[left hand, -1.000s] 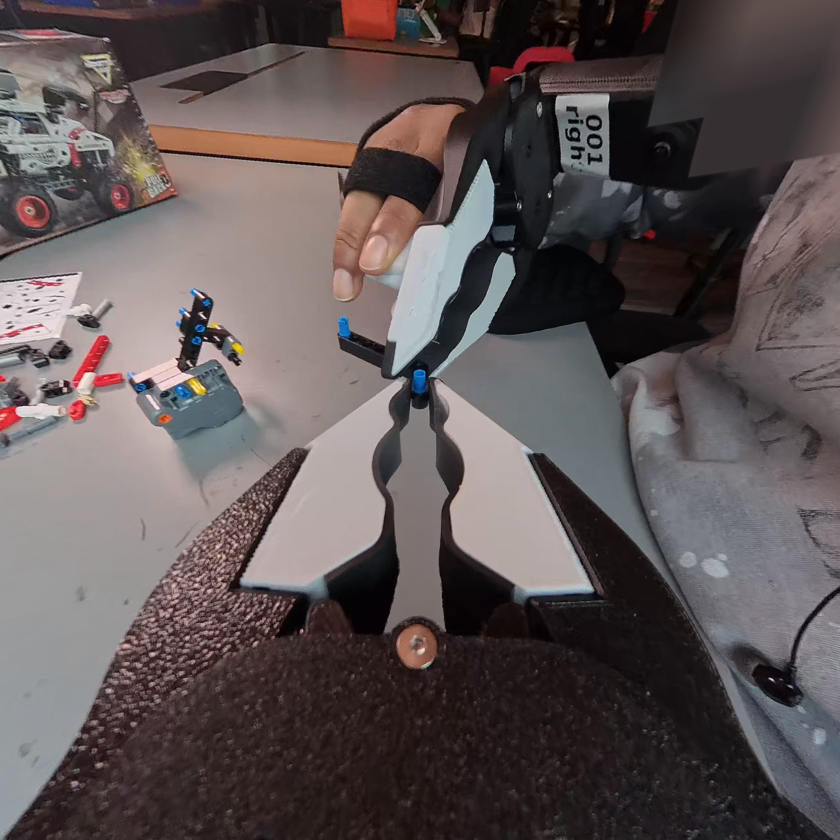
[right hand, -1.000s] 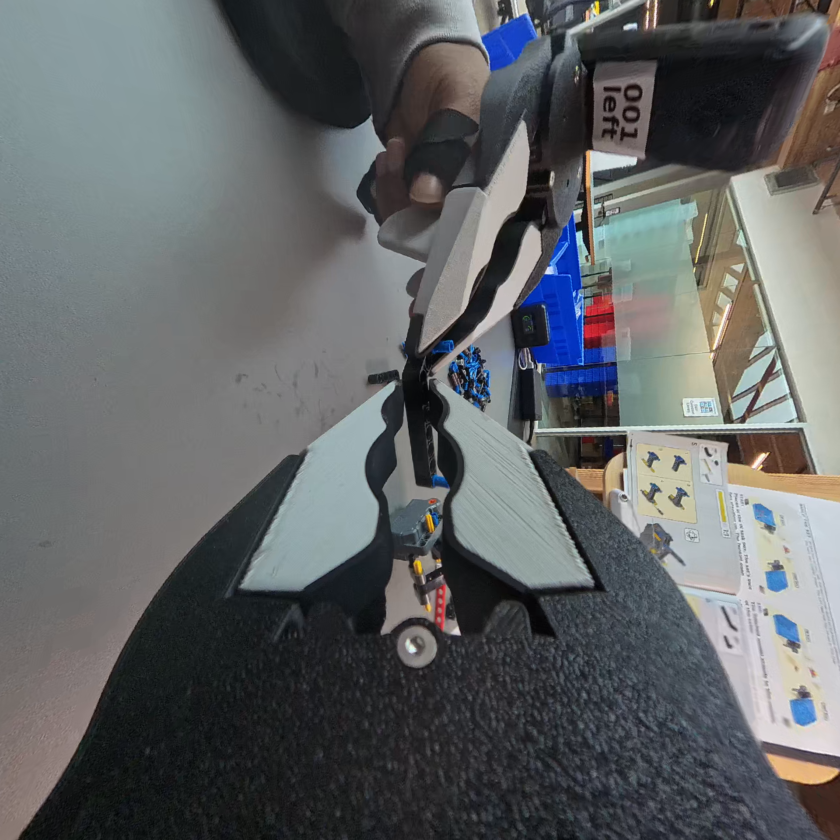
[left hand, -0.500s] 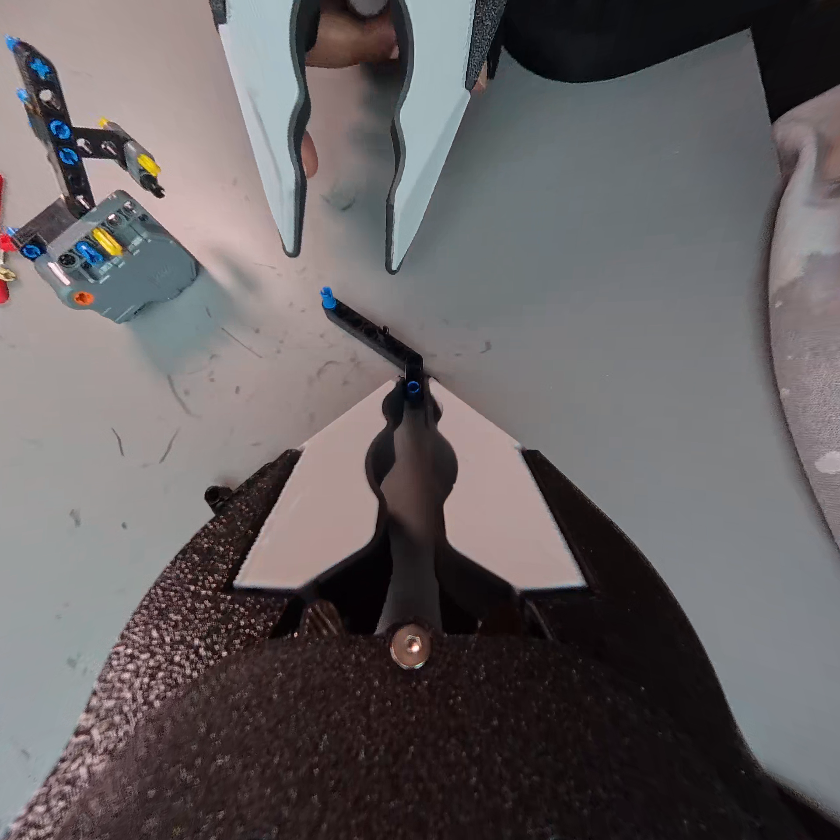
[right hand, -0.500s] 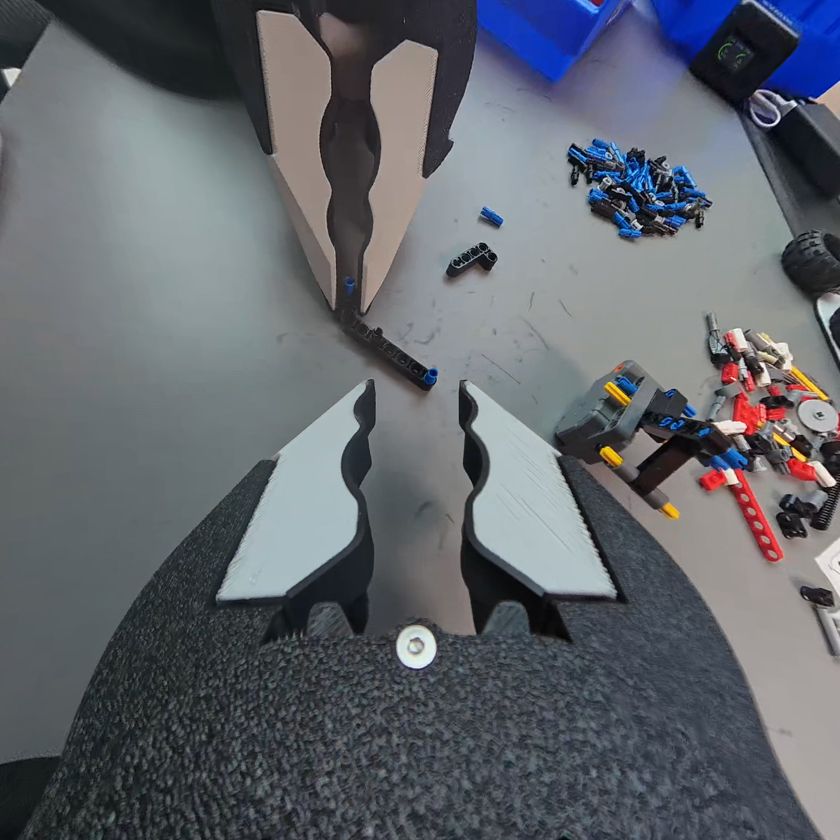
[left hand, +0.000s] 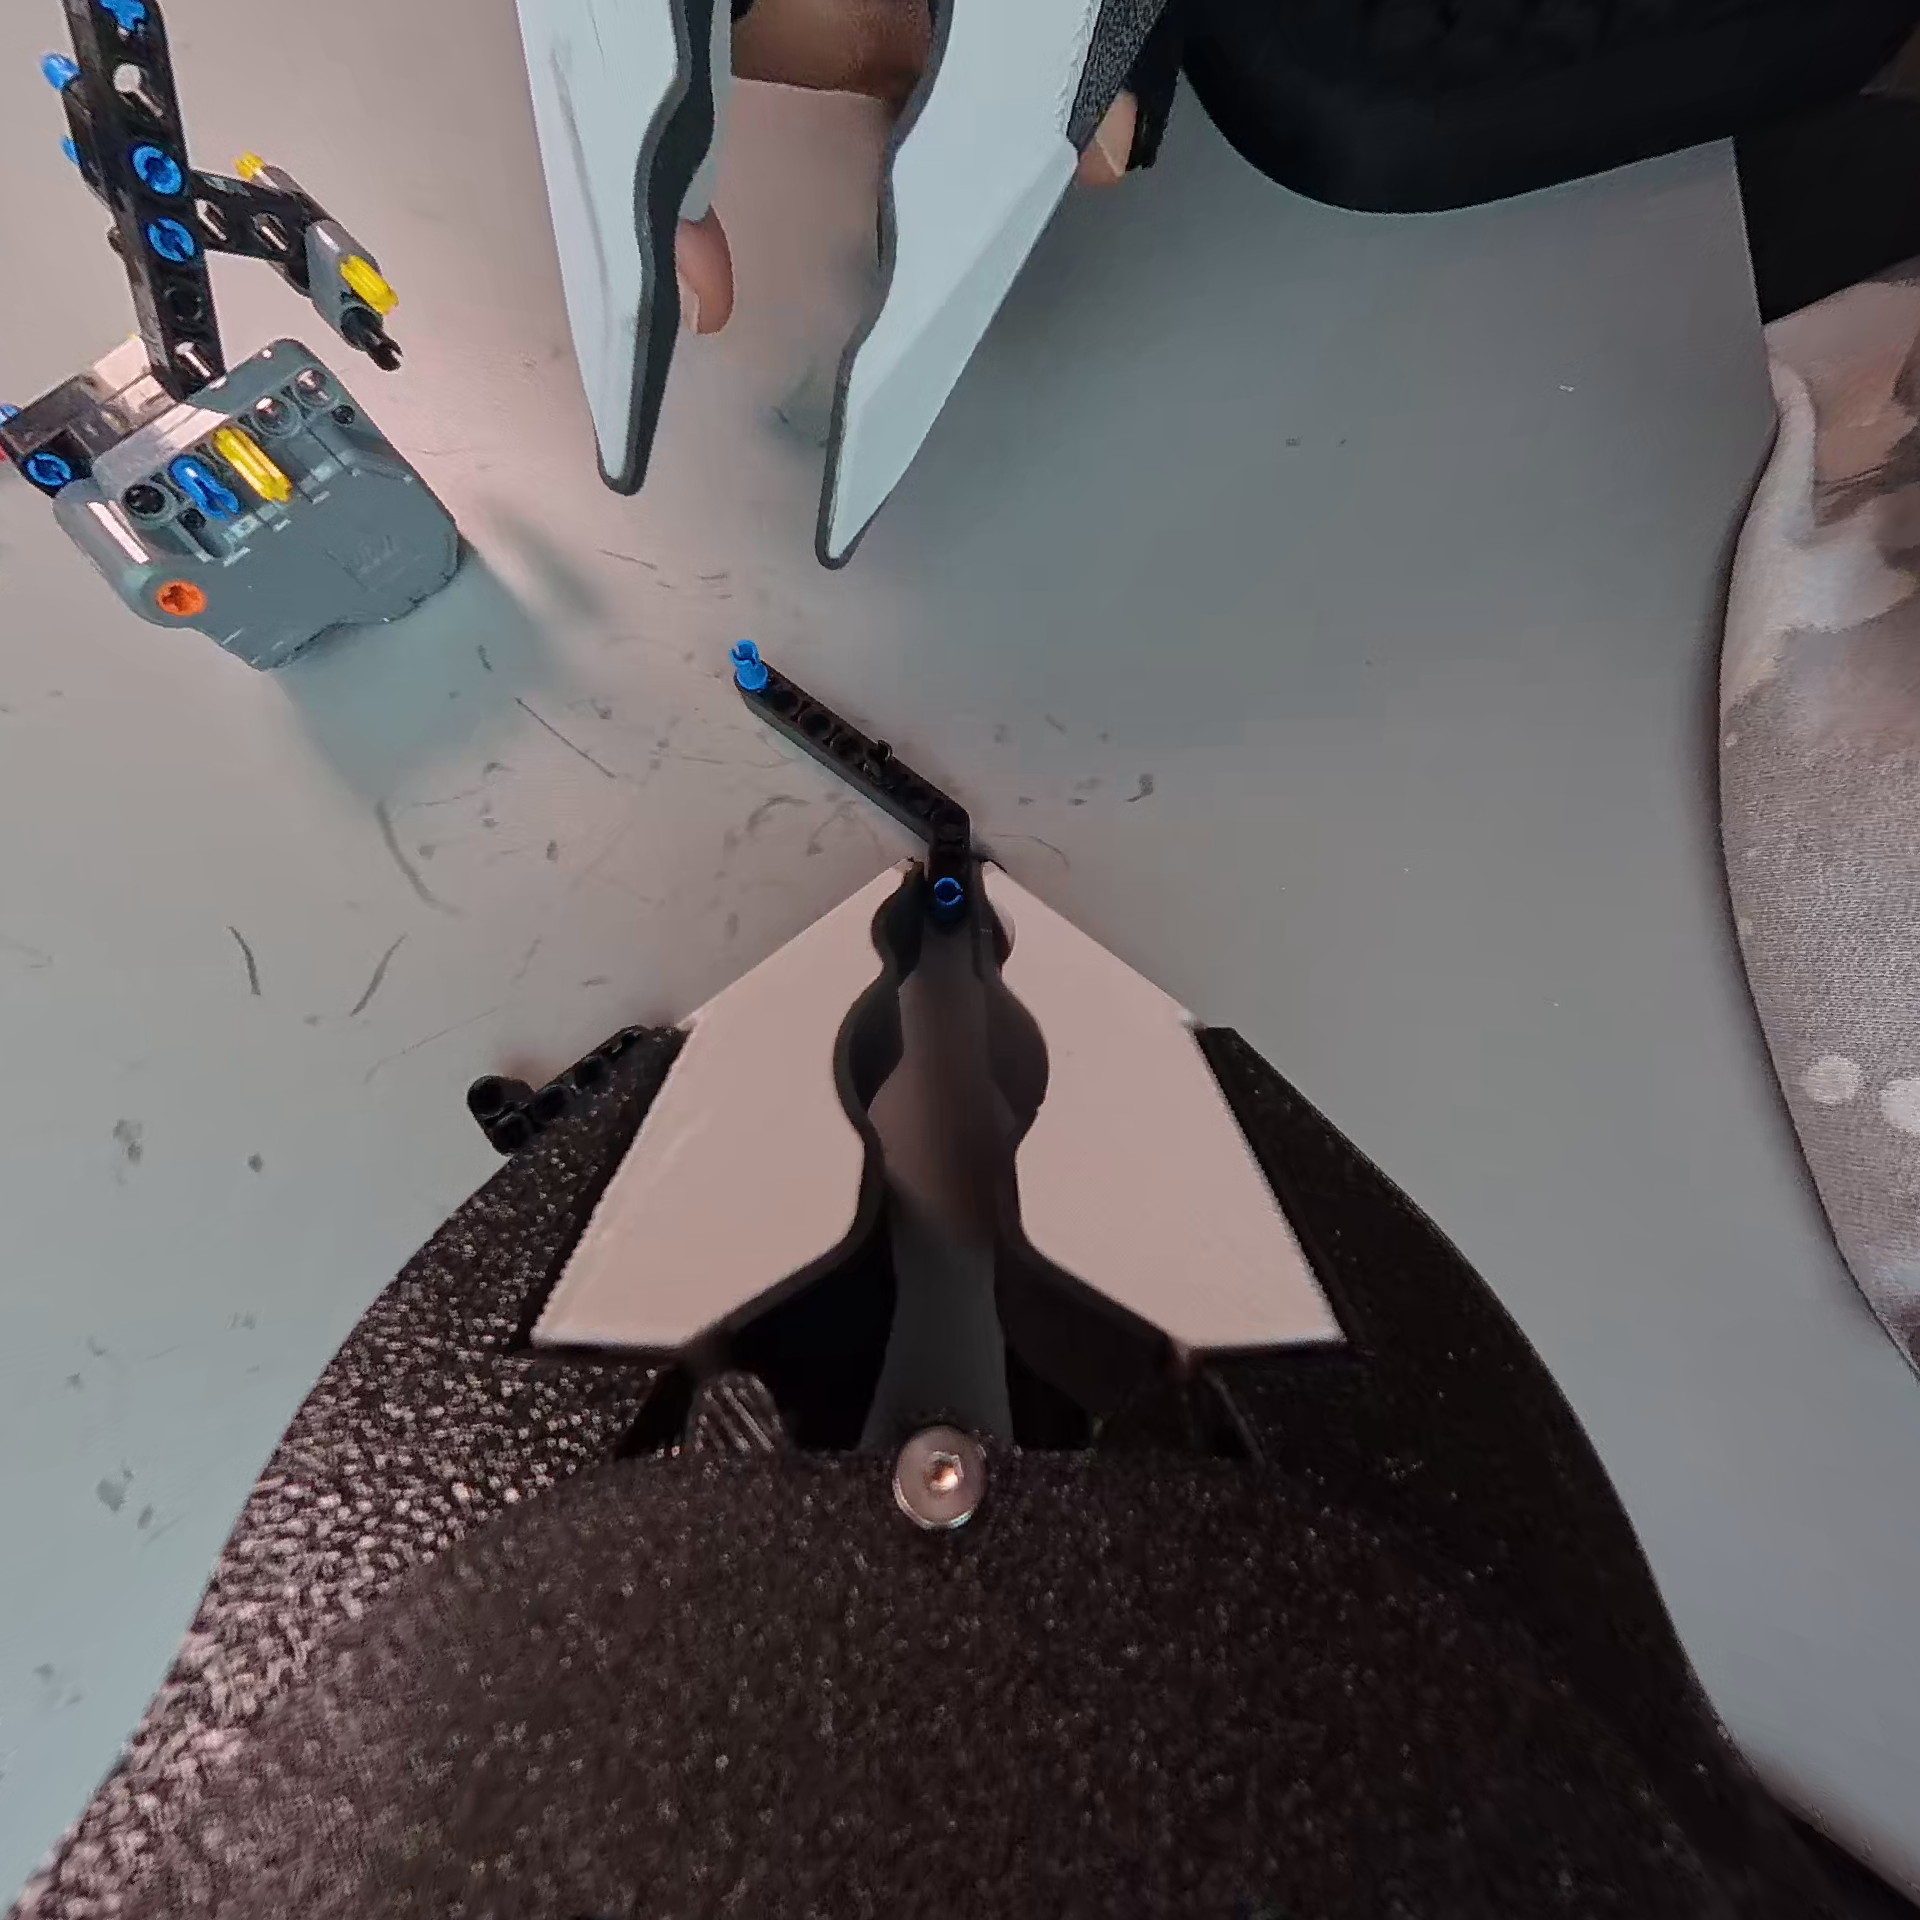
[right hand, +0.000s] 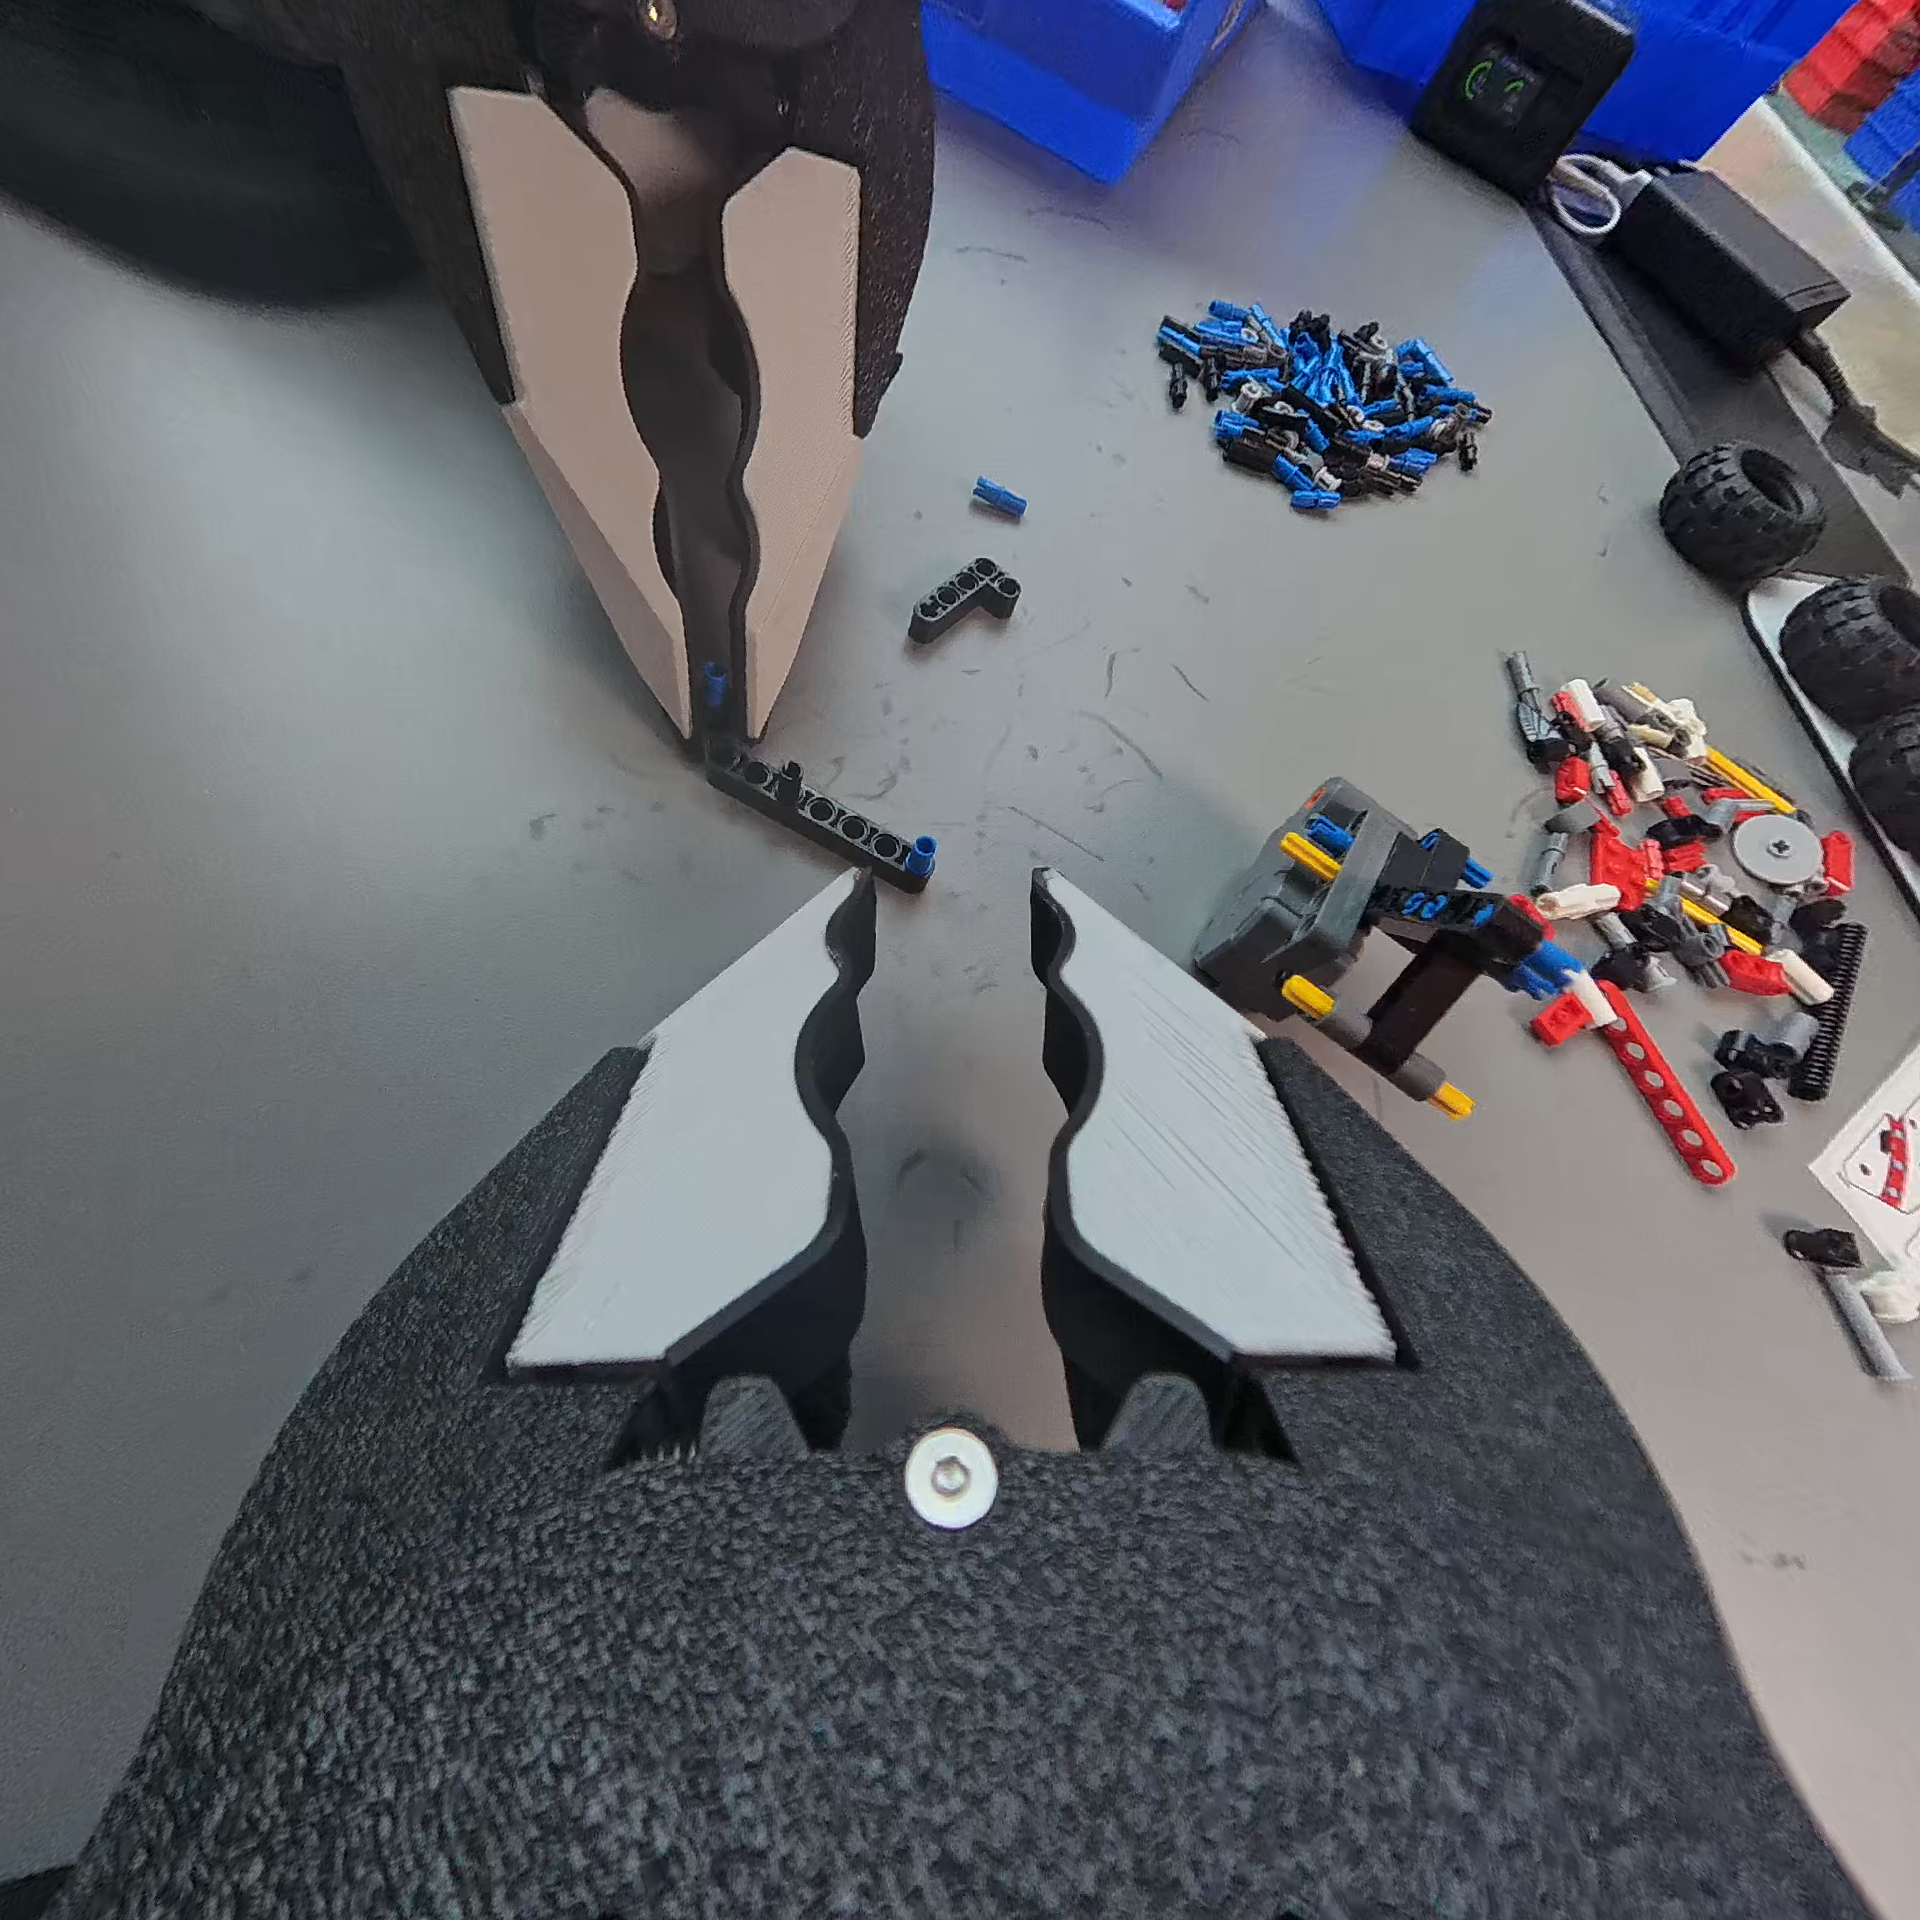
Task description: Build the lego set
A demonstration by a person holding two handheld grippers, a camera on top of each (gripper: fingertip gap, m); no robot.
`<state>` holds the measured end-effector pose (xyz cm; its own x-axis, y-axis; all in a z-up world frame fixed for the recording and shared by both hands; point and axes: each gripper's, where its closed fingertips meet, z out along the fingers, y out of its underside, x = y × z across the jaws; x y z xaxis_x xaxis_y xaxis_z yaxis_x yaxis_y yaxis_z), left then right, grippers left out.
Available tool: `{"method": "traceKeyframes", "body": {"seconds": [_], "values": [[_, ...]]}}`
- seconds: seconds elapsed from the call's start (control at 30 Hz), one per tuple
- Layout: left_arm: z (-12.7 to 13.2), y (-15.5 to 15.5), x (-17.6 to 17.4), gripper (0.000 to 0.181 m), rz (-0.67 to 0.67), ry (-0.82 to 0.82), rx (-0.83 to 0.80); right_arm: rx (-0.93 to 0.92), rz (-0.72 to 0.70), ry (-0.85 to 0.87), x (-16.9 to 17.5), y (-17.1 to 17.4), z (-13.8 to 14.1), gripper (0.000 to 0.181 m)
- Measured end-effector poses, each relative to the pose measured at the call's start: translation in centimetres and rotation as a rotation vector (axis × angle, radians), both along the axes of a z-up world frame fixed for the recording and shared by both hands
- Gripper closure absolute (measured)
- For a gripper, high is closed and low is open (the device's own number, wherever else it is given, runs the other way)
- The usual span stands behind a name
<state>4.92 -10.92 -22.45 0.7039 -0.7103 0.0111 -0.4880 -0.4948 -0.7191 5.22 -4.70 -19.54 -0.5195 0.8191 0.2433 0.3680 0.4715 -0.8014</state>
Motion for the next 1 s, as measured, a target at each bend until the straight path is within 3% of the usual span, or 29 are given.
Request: {"method": "traceKeyframes", "body": {"seconds": [0.03, 0.27, 0.47, 0.73, 0.9, 1.0], "values": [[0.0, 0.1, -0.1, 0.169, 0.007, 0.004, 0.005, -0.031, -0.010, 0.005, -0.1, -0.1, 0.3, 0.151], [0.6, 0.3, -0.3, 0.162, 0.028, -0.016, 0.035, -0.118, -0.089, 0.085, -0.8, 0.5, 2.1, 0.143], [3.6, 1.0, -1.3, 0.154, 0.098, -0.169, 0.141, -0.133, -0.180, 0.196, -1.3, 1.9, 3.6, 0.147], [10.1, 3.4, -7.9, 0.137, 0.434, -0.331, 0.474, -0.248, -0.303, 0.420, -1.1, 4.8, 7.7, 0.150], [10.6, 3.9, -11.7, 0.134, 0.612, -0.327, 0.531, -0.296, -0.426, 0.567, 0.0, 7.8, 10.4, 0.154], [9.8, 4.0, -12.5, 0.133, 0.643, -0.309, 0.490, -0.305, -0.495, 0.628, 0.7, 9.6, 11.4, 0.155]]}}
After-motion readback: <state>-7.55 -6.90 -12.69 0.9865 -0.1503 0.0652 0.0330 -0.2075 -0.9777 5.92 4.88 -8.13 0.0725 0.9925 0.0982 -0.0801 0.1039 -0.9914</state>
